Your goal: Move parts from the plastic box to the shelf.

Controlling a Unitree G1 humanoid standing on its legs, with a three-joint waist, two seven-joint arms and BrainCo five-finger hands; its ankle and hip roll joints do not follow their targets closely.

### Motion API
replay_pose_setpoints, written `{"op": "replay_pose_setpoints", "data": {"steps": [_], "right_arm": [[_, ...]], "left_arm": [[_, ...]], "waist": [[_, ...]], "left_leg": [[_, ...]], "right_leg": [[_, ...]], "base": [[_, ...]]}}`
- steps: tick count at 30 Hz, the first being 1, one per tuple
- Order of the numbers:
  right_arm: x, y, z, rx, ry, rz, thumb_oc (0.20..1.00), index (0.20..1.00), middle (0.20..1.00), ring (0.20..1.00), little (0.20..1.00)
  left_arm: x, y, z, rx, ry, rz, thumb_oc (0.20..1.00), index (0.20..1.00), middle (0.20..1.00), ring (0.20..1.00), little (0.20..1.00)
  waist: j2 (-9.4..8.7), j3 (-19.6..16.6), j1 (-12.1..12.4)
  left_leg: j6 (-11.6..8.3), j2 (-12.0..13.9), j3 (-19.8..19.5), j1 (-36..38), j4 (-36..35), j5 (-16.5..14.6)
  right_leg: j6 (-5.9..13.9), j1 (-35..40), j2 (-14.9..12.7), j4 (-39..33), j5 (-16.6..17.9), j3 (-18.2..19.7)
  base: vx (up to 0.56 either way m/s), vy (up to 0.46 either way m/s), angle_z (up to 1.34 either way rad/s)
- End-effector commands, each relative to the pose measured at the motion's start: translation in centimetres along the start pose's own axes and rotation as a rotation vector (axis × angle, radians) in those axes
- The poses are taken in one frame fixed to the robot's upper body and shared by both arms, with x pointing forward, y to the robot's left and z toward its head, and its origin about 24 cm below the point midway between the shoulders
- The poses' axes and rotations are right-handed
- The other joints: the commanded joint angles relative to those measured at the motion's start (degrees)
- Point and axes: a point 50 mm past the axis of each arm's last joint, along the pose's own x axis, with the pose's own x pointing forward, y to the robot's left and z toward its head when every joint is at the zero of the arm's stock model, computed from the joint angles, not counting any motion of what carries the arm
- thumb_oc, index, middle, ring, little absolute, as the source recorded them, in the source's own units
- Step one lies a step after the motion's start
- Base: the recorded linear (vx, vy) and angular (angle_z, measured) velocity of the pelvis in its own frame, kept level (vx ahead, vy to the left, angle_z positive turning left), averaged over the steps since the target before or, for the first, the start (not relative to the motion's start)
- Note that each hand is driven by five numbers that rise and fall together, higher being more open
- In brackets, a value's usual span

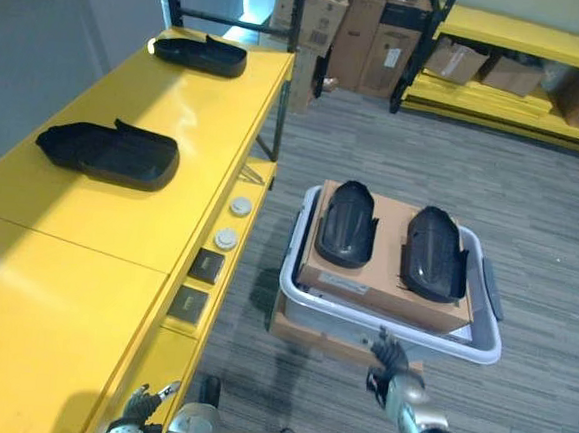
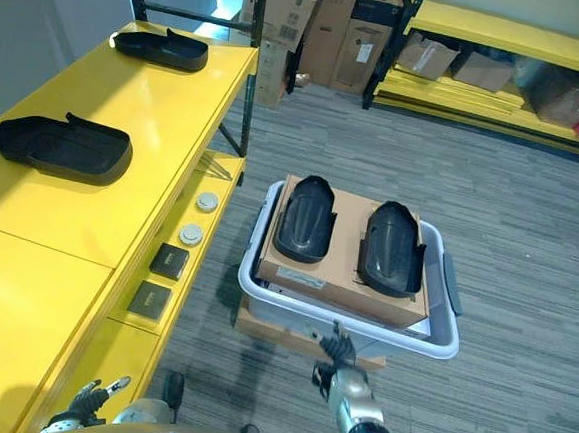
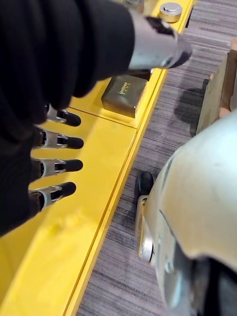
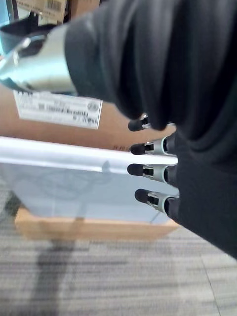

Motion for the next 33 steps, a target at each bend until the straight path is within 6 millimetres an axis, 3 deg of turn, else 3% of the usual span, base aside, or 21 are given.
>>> {"op": "replay_pose_setpoints", "data": {"steps": [1, 5, 7, 8, 9, 11, 12, 13, 14, 16, 17, 19, 20, 23, 24, 25, 26, 27, 30, 33], "right_arm": [[0.1, -3.0, -0.7, -0.051, 0.052, -0.088, 1.000, 1.000, 1.000, 1.000, 1.000], [-0.3, -2.5, -2.0, -0.082, 0.117, -0.049, 1.000, 1.000, 1.000, 1.000, 1.000], [-0.4, -2.3, -2.8, -0.081, 0.143, -0.035, 1.000, 1.000, 1.000, 1.000, 1.000], [-0.5, -2.1, -3.5, -0.074, 0.165, -0.024, 1.000, 1.000, 1.000, 1.000, 1.000], [-0.6, -2.1, -3.9, -0.081, 0.173, -0.012, 1.000, 1.000, 1.000, 1.000, 1.000], [-0.6, -1.6, -4.4, -0.112, 0.164, 0.016, 1.000, 1.000, 1.000, 1.000, 1.000], [-0.6, -1.3, -4.5, -0.110, 0.159, 0.031, 1.000, 1.000, 1.000, 1.000, 1.000], [-0.6, -1.2, -4.5, -0.111, 0.159, 0.036, 1.000, 1.000, 1.000, 1.000, 1.000], [-0.5, -0.9, -4.2, -0.153, 0.139, 0.068, 1.000, 1.000, 1.000, 1.000, 1.000], [-0.4, -0.8, -4.0, -0.179, 0.137, 0.086, 1.000, 1.000, 1.000, 1.000, 1.000], [-0.4, -0.3, -4.1, -0.208, 0.145, 0.115, 1.000, 1.000, 1.000, 1.000, 1.000], [-0.5, -0.2, -4.2, -0.230, 0.144, 0.141, 1.000, 1.000, 1.000, 1.000, 1.000], [-0.7, 0.2, -4.3, -0.289, 0.144, 0.188, 1.000, 1.000, 1.000, 1.000, 1.000], [-1.1, 0.2, -4.7, -0.318, 0.153, 0.232, 1.000, 1.000, 1.000, 1.000, 1.000], [-1.3, 0.0, -4.9, -0.323, 0.160, 0.237, 1.000, 1.000, 1.000, 1.000, 1.000], [-1.4, -0.2, -5.1, -0.324, 0.165, 0.236, 1.000, 1.000, 1.000, 1.000, 1.000], [-1.5, -0.6, -5.3, -0.314, 0.170, 0.225, 1.000, 1.000, 1.000, 1.000, 1.000], [-1.6, -0.7, -5.3, -0.292, 0.164, 0.205, 1.000, 1.000, 1.000, 1.000, 1.000], [-1.6, -0.5, -5.0, -0.234, 0.139, 0.186, 1.000, 1.000, 1.000, 1.000, 1.000], [-1.7, 0.4, -4.0, -0.239, 0.075, 0.221, 1.000, 1.000, 1.000, 1.000, 1.000]], "left_arm": [[0.3, 1.4, 1.1, 0.072, -0.035, -0.026, 1.000, 1.000, 1.000, 1.000, 1.000], [0.2, 1.7, 0.9, 0.110, -0.022, -0.027, 1.000, 1.000, 1.000, 1.000, 1.000], [0.2, 1.7, 0.9, 0.143, -0.019, -0.033, 1.000, 1.000, 1.000, 1.000, 1.000], [0.2, 1.7, 1.1, 0.181, -0.030, -0.037, 1.000, 1.000, 1.000, 1.000, 1.000], [0.3, 1.8, 1.5, 0.197, -0.040, -0.033, 1.000, 1.000, 1.000, 1.000, 1.000], [0.7, 2.1, 2.9, 0.188, -0.060, -0.024, 1.000, 1.000, 1.000, 1.000, 1.000], [0.8, 2.4, 3.8, 0.173, -0.076, -0.017, 1.000, 1.000, 1.000, 1.000, 1.000], [0.8, 2.5, 4.0, 0.167, -0.078, -0.016, 1.000, 1.000, 1.000, 1.000, 1.000], [0.9, 2.5, 4.7, 0.118, -0.101, 0.001, 1.000, 1.000, 1.000, 1.000, 1.000], [1.0, 2.4, 4.9, 0.066, -0.101, 0.016, 1.000, 1.000, 1.000, 1.000, 1.000], [1.1, 2.0, 5.0, -0.002, -0.103, 0.032, 1.000, 1.000, 1.000, 1.000, 1.000], [1.0, 1.7, 4.7, -0.028, -0.104, 0.048, 1.000, 1.000, 1.000, 1.000, 1.000], [0.9, 1.4, 4.1, -0.048, -0.098, 0.065, 1.000, 1.000, 1.000, 1.000, 1.000], [0.8, 0.8, 3.7, -0.040, -0.105, 0.062, 1.000, 1.000, 1.000, 1.000, 1.000], [0.8, 0.6, 3.6, -0.040, -0.107, 0.054, 1.000, 1.000, 1.000, 1.000, 1.000], [0.8, 0.4, 3.7, -0.037, -0.111, 0.048, 1.000, 1.000, 1.000, 1.000, 1.000], [0.8, 0.0, 3.8, -0.031, -0.112, 0.043, 1.000, 1.000, 1.000, 1.000, 1.000], [0.8, -0.2, 3.8, -0.008, -0.110, 0.032, 1.000, 1.000, 1.000, 1.000, 1.000], [0.7, -0.2, 3.3, 0.042, -0.102, 0.020, 1.000, 1.000, 1.000, 1.000, 1.000], [0.6, -0.1, 2.6, 0.029, -0.088, 0.018, 1.000, 1.000, 1.000, 1.000, 1.000]], "waist": [[1.83, -2.4, 1.4], [1.73, -2.4, 1.3], [2.12, -1.6, 1.1], [2.54, -0.5, 0.4], [2.73, 0.1, -0.1], [2.54, 1.1, 0.3], [2.23, 1.4, 0.7], [2.20, 1.5, 0.7], [1.92, 1.7, 0.7], [1.78, 1.4, 0.6], [0.97, 1.0, 0.7], [0.69, 1.2, 0.5], [0.04, 1.6, 0.2], [-0.42, 2.5, 0.0], [-0.21, 2.6, -0.1], [-0.09, 2.8, -0.2], [0.29, 2.9, -0.2], [0.76, 2.8, 0.0], [1.44, 2.3, -0.2], [1.94, 2.0, -0.3]], "left_leg": [[2.15, -3.6, -0.5, 1.3, 2.1, -9.6], [3.05, -4.2, -0.8, 0.8, 3.1, -10.8], [4.08, -4.2, -1.3, 0.4, 4.5, -11.4], [5.51, -4.4, -2.5, -0.4, 6.3, -12.0], [6.05, -4.4, -3.1, -1.4, 7.5, -12.3], [6.09, -4.0, -3.1, -3.5, 10.0, -13.5], [5.70, -3.2, -3.4, -3.8, 10.7, -14.4], [5.59, -3.0, -3.5, -3.7, 10.8, -14.6], [4.28, -0.2, -3.4, -3.5, 10.6, -14.7], [3.25, 1.6, -2.6, -3.3, 9.8, -14.0], [1.89, 4.2, -1.8, -3.7, 9.9, -13.0], [0.56, 6.1, -1.8, -3.7, 10.3, -11.9], [-0.72, 7.9, -2.0, -4.5, 11.4, -10.3], [-1.72, 9.4, -1.5, -6.7, 14.9, -8.1], [-2.03, 9.7, -0.7, -6.6, 15.6, -8.8], [-1.99, 9.4, 0.3, -6.6, 15.7, -9.0], [-1.84, 7.9, 1.5, -6.3, 15.1, -9.8], [-1.66, 4.7, 1.5, -6.1, 13.5, -10.3], [-0.74, 0.8, 1.2, -5.3, 10.5, -9.5], [-0.60, -0.8, -0.4, -4.1, 8.6, -9.2]], "right_leg": [[5.62, -6.4, -6.1, -0.2, 3.1, -2.1], [5.77, -7.6, -6.3, 3.2, 1.5, -1.6], [5.86, -10.5, -6.9, 9.3, 0.3, -0.4], [6.04, -14.5, -7.4, 16.4, 0.4, 2.2], [5.94, -16.1, -7.8, 17.7, 0.7, 3.6], [6.88, -16.1, -11.9, 13.6, 4.0, 4.0], [7.69, -15.7, -13.9, 10.6, 6.1, 4.1], [7.85, -15.6, -14.2, 10.0, 6.4, 4.1], [8.85, -15.0, -14.5, 7.9, 6.1, 3.8], [8.76, -13.8, -13.8, 7.2, 4.7, 2.8], [8.42, -14.1, -13.4, 7.5, 3.4, 1.0], [7.17, -14.0, -11.8, 8.3, 1.9, 1.0], [5.48, -13.1, -9.6, 7.8, 1.3, 1.1], [3.51, -10.5, -7.4, 5.7, 1.1, 0.1], [3.49, -9.1, -6.8, 4.7, 0.6, -0.5], [3.34, -8.4, -6.6, 4.0, 0.6, -1.1], [3.43, -7.6, -6.4, 3.1, 0.8, -2.4], [3.68, -7.7, -6.3, 2.6, 0.9, -3.2], [3.77, -8.9, -6.5, 3.1, 1.3, -3.8], [3.73, -8.7, -6.1, 2.3, 1.7, -2.7]], "base": [[0.02, 0.050, -0.01], [0.03, 0.038, -0.05], [-0.03, 0.004, -0.14], [-0.10, -0.092, -0.17], [-0.13, -0.218, -0.21], [-0.08, -0.412, -0.11], [-0.02, -0.421, 0.02], [0.02, -0.606, 0.04], [0.03, -0.483, 0.04], [0.03, -0.494, 0.10], [0.04, -0.512, 0.10], [0.05, -0.474, 0.16], [0.05, -0.389, 0.18], [0.06, -0.371, -0.15], [0.09, -0.277, -0.06], [0.09, -0.176, 0.13], [0.04, -0.110, 0.18], [-0.01, -0.052, 0.38], [0.01, 0.048, 0.36], [0.06, 0.099, 0.04]]}}
